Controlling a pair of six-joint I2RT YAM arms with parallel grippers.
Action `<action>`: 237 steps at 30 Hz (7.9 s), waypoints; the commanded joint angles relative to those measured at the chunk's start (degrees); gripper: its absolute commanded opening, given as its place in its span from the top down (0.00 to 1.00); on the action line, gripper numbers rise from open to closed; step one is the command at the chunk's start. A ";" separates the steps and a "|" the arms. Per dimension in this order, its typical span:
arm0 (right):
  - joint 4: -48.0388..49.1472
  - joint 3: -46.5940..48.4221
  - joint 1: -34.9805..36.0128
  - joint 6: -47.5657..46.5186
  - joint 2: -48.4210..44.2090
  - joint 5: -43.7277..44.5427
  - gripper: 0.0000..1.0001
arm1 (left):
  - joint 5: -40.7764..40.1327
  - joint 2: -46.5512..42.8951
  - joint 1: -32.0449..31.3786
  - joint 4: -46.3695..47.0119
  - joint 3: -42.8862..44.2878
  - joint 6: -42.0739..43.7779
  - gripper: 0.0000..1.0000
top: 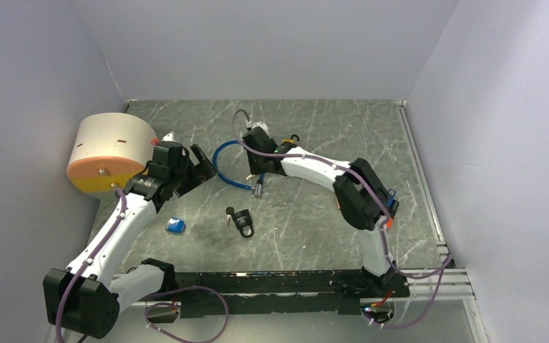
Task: Unlock with the key
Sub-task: Pick up the key from the center of the board.
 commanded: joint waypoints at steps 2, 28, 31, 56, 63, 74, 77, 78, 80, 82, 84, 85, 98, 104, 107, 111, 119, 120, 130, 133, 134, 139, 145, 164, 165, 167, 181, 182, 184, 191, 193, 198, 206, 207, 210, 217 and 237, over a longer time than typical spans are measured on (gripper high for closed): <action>15.31 -6.97 -0.82 -2.18 -15.24 -0.46 1.00 | 7.23 -1.09 0.24 7.54 0.28 -4.51 0.06; 11.05 -23.68 0.15 1.89 -41.56 -22.33 1.00 | 40.58 7.66 -3.38 36.63 2.36 -15.84 0.30; 10.61 -24.61 0.42 1.93 -41.44 -22.57 1.00 | 38.19 7.67 -4.79 35.51 2.77 -15.34 0.35; 15.33 -29.17 1.00 3.63 -43.13 -26.55 1.00 | 31.42 9.63 -8.38 25.62 5.10 -8.83 0.80; 17.75 -32.65 0.91 4.44 -45.93 -26.61 1.00 | 36.04 10.55 -8.37 32.30 4.35 -8.29 0.98; 27.37 -39.61 -0.28 12.44 -55.95 -22.69 0.24 | 41.17 6.93 -8.38 42.40 2.48 -5.87 0.97; 32.12 -41.06 -1.80 15.55 -59.08 -24.91 0.23 | 47.22 6.94 -8.38 45.86 4.02 -6.64 0.97; 33.85 -41.44 -2.03 16.21 -59.91 -25.40 0.23 | 49.18 7.00 -8.37 46.95 4.70 -6.90 0.97; 35.63 -41.86 -2.60 17.54 -61.03 -26.31 0.23 | 51.96 7.13 -8.38 47.90 6.22 -6.83 0.97; 36.71 -41.77 -2.77 18.43 -62.12 -26.92 0.24 | 53.68 7.12 -8.43 46.76 8.43 -5.92 0.98; 37.31 -41.44 -2.91 18.62 -62.85 -27.25 0.27 | 55.12 7.13 -8.61 45.56 10.13 -4.69 0.98; 37.46 -41.15 -3.07 18.77 -62.82 -27.85 0.30 | 55.75 7.08 -8.76 45.56 10.64 -4.47 0.97; 39.44 -39.76 -3.81 17.84 -62.10 -37.83 0.92 | 57.57 7.64 -10.84 48.29 12.46 -4.32 0.98; 39.53 -40.90 -4.49 17.88 -63.15 -40.39 0.88 | 55.94 7.78 -11.40 49.50 12.44 -4.29 0.98; 40.18 -42.21 -5.50 18.36 -64.49 -40.87 0.80 | 55.77 7.97 -11.54 50.27 12.38 -4.46 0.97; 44.73 -44.42 -7.36 21.11 -65.29 -45.25 0.95 | 55.31 8.46 -11.78 52.05 12.23 -5.49 0.97; 46.44 -45.60 -7.88 22.12 -65.52 -46.34 0.82 | 54.82 8.92 -12.18 54.98 12.23 -7.59 0.97; 46.45 -45.54 -8.00 22.14 -65.37 -46.29 0.81 | 54.63 8.85 -12.30 55.17 12.13 -7.63 0.97; 48.41 -45.84 -8.05 23.31 -64.97 -45.99 1.00 | 52.93 7.70 -12.42 57.13 10.45 -9.18 0.97; 48.23 -45.67 -8.05 23.28 -65.05 -45.06 1.00 | 52.34 7.24 -12.44 57.23 9.65 -9.43 0.97; 48.29 -45.63 -8.05 23.41 -65.01 -44.97 1.00 | 52.27 7.04 -12.38 57.23 9.46 -9.36 0.97; 48.84 -45.68 -8.22 24.45 -65.00 -44.08 1.00 | 50.96 6.71 -12.42 53.48 9.78 -8.76 0.71; 43.58 -47.08 -8.98 24.25 -66.88 -39.83 1.00 | 45.86 5.13 -12.42 46.49 9.25 -5.45 0.30; 13.10 -57.85 -16.01 15.94 -79.60 -22.31 1.00 | -5.34 18.47 -20.86 3.15 14.67 2.04 0.12; 12.50 -58.00 -16.04 15.66 -79.98 -21.60 1.00 | -6.71 22.18 -21.46 2.35 16.30 2.30 0.14; 11.37 -58.37 -16.04 15.07 -80.62 -20.56 1.00 | -8.69 28.28 -22.28 0.05 20.53 3.41 0.20; 9.13 -57.36 -16.14 8.27 -79.72 -18.33 1.00 | -1.60 37.26 -22.82 -6.10 36.04 -3.37 0.24; 9.63 -57.14 -16.14 7.35 -79.07 -17.91 1.00 | -0.74 36.08 -22.86 -6.58 36.49 -5.70 0.19; 10.66 -56.42 -16.18 5.46 -77.16 -16.65 1.00 | 2.08 33.88 -22.88 -5.77 36.37 -10.23 0.12; 12.39 -50.27 -13.94 -0.44 -69.76 -14.79 1.00 | 7.38 31.84 -24.12 -0.45 33.31 -18.83 0.06; 12.08 -48.39 -11.83 -1.77 -67.76 -12.64 1.00 | 7.97 32.53 -24.84 0.13 33.02 -19.72 0.06; 10.79 -45.03 -6.52 -3.47 -63.51 -7.84 1.00 | 9.98 33.47 -26.06 4.89 31.10 -21.85 0.18; 9.48 -41.98 -3.86 -3.28 -59.22 -5.73 1.00 | 8.74 34.02 -27.47 4.36 30.11 -24.32 0.33; 9.34 -41.65 -3.84 -3.26 -58.83 -5.72 1.00 | 8.74 34.27 -27.57 3.80 30.20 -24.37 0.36; 9.02 -40.92 -3.63 -3.35 -57.70 -5.66 1.00 | 8.51 35.05 -27.97 2.76 30.32 -24.72 0.45; 8.45 -39.87 -3.29 -3.94 -56.09 -5.57 1.00 | 8.59 36.51 -28.22 1.91 31.57 -24.39 0.63; 8.56 -39.71 -2.88 -2.44 -56.08 -10.10 1.00 | 6.87 36.34 -28.26 2.43 33.15 -17.81 0.98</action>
